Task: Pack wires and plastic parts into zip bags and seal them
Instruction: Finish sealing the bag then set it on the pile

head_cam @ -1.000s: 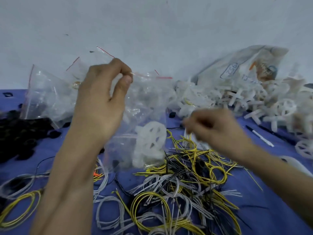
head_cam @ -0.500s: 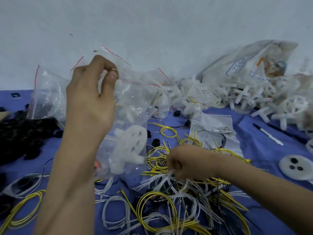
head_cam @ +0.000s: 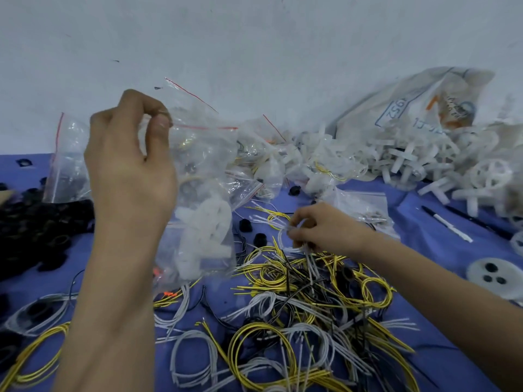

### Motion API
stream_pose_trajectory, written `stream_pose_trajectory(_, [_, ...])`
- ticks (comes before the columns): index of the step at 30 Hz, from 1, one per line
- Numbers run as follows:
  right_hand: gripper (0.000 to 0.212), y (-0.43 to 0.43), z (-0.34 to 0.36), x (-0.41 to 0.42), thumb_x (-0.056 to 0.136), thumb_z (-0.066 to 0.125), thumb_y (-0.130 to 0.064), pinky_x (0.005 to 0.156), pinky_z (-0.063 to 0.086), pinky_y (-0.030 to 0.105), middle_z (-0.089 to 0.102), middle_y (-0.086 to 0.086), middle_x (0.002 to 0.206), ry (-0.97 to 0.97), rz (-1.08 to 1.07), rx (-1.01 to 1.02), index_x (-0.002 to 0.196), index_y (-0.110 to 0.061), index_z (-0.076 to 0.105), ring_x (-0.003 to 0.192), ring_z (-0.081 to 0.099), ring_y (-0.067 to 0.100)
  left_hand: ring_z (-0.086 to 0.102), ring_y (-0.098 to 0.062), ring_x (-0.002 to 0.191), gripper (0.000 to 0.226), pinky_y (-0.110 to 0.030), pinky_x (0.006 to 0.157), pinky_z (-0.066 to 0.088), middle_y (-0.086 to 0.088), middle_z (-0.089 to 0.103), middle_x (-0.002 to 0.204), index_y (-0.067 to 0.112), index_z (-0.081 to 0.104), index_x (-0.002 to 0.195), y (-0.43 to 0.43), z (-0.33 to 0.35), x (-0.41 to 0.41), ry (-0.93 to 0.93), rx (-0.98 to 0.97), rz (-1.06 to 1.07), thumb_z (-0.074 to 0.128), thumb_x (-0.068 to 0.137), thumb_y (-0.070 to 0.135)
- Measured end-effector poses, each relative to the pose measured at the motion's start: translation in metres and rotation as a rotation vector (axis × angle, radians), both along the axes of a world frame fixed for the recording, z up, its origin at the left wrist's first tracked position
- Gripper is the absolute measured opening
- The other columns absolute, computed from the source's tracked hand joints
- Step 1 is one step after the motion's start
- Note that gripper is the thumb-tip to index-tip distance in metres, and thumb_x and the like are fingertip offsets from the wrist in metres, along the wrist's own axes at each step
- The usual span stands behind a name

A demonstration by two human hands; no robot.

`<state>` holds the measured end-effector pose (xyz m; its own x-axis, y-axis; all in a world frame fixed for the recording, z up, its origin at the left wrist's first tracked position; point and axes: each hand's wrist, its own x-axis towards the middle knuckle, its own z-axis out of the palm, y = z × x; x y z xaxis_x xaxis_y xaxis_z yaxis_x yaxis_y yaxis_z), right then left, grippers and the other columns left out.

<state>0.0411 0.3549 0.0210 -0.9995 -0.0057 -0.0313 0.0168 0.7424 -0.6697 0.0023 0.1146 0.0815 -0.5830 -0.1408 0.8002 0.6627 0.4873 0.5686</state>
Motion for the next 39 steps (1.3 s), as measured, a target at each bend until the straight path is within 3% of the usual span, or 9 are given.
stream_pose_trajectory(6, [0.005,-0.029,-0.022,-0.004,0.085,0.065,-0.016,0.045,0.040,0.015,0.072,0.006,0.080,-0.109,0.147,0.266,0.085,-0.011,0.067,0.052,0.054,0.008,0.051,-0.017,0.098,0.017,-0.022,0.076,0.033,-0.011,0.057,0.102,0.021,0.056,0.096,-0.007,-0.003,-0.006,-0.032,0.033,0.003,0.040,0.093,0.026])
stream_pose_trajectory(14, [0.021,-0.008,-0.012,-0.007,0.092,0.054,-0.016,0.073,0.046,0.032,0.066,0.018,0.103,-0.099,-0.007,0.679,0.102,-0.002,0.066,0.094,0.060,0.032,0.050,-0.018,0.094,0.017,-0.015,0.074,0.034,-0.016,0.058,0.104,0.015,0.058,0.096,-0.007,-0.004,-0.006,-0.031,0.003,-0.001,0.042,0.094,0.021])
stream_pose_trajectory(20, [0.010,-0.020,-0.018,-0.016,0.087,0.063,-0.013,0.067,0.049,0.029,0.069,0.012,0.092,-0.012,0.002,0.400,0.089,-0.006,0.068,0.075,0.061,0.022,0.050,-0.016,0.094,0.013,-0.015,0.073,0.033,-0.012,0.057,0.100,0.022,0.054,0.092,-0.004,-0.004,-0.007,-0.035,-0.006,-0.020,0.041,0.094,0.022])
stream_pose_trajectory(22, [0.010,-0.028,-0.028,-0.020,0.085,0.062,-0.010,0.070,0.051,0.033,0.066,0.016,0.086,-0.084,0.024,0.494,0.084,-0.001,0.066,0.078,0.061,0.028,0.048,-0.014,0.091,0.010,-0.010,0.071,0.032,-0.016,0.058,0.102,0.025,0.051,0.091,-0.004,-0.005,-0.008,-0.038,-0.016,-0.030,0.041,0.094,0.023])
stream_pose_trajectory(25, [0.034,-0.030,-0.028,-0.025,0.084,0.065,-0.012,0.061,0.043,0.033,0.042,0.011,0.059,-0.148,0.025,0.590,0.059,-0.006,0.044,0.056,0.043,0.027,0.047,-0.015,0.089,0.010,-0.005,0.072,0.031,-0.016,0.058,0.102,0.026,0.050,0.090,-0.006,-0.005,-0.007,-0.029,-0.018,-0.033,0.042,0.094,0.023])
stream_pose_trajectory(30, [0.041,-0.046,-0.030,-0.023,0.085,0.061,-0.011,0.045,0.028,0.027,0.033,0.004,0.062,-0.180,0.086,0.772,0.061,-0.014,0.028,0.051,0.031,0.018,0.050,-0.018,0.093,0.012,-0.017,0.072,0.033,-0.013,0.058,0.101,0.023,0.054,0.092,-0.004,-0.004,-0.006,-0.043,-0.012,-0.027,0.042,0.094,0.022])
stream_pose_trajectory(34, [0.038,-0.056,-0.029,-0.024,0.082,0.061,-0.010,0.044,0.025,0.028,0.034,0.004,0.066,-0.077,0.072,0.864,0.063,-0.015,0.028,0.052,0.033,0.019,0.054,-0.026,0.096,0.012,-0.024,0.076,0.035,-0.018,0.060,0.102,0.021,0.054,0.092,-0.004,-0.003,-0.006,-0.043,-0.012,-0.044,0.042,0.093,0.022])
stream_pose_trajectory(37, [0.036,-0.045,-0.019,-0.024,0.078,0.066,-0.012,0.047,0.026,0.025,0.031,0.007,0.059,-0.053,0.040,0.640,0.058,-0.006,0.036,0.051,0.030,0.021,0.052,-0.023,0.093,0.009,-0.023,0.074,0.034,-0.018,0.059,0.103,0.023,0.051,0.090,-0.006,-0.003,-0.005,-0.040,0.003,-0.054,0.042,0.093,0.021])
stream_pose_trajectory(39, [0.017,-0.035,-0.004,-0.020,0.078,0.069,-0.013,0.053,0.034,0.026,0.046,0.009,0.066,-0.020,0.029,0.456,0.071,-0.001,0.059,0.060,0.042,0.019,0.050,-0.018,0.091,0.009,-0.017,0.072,0.033,-0.017,0.059,0.103,0.024,0.050,0.090,-0.007,-0.003,-0.004,-0.033,0.004,-0.042,0.043,0.094,0.018])
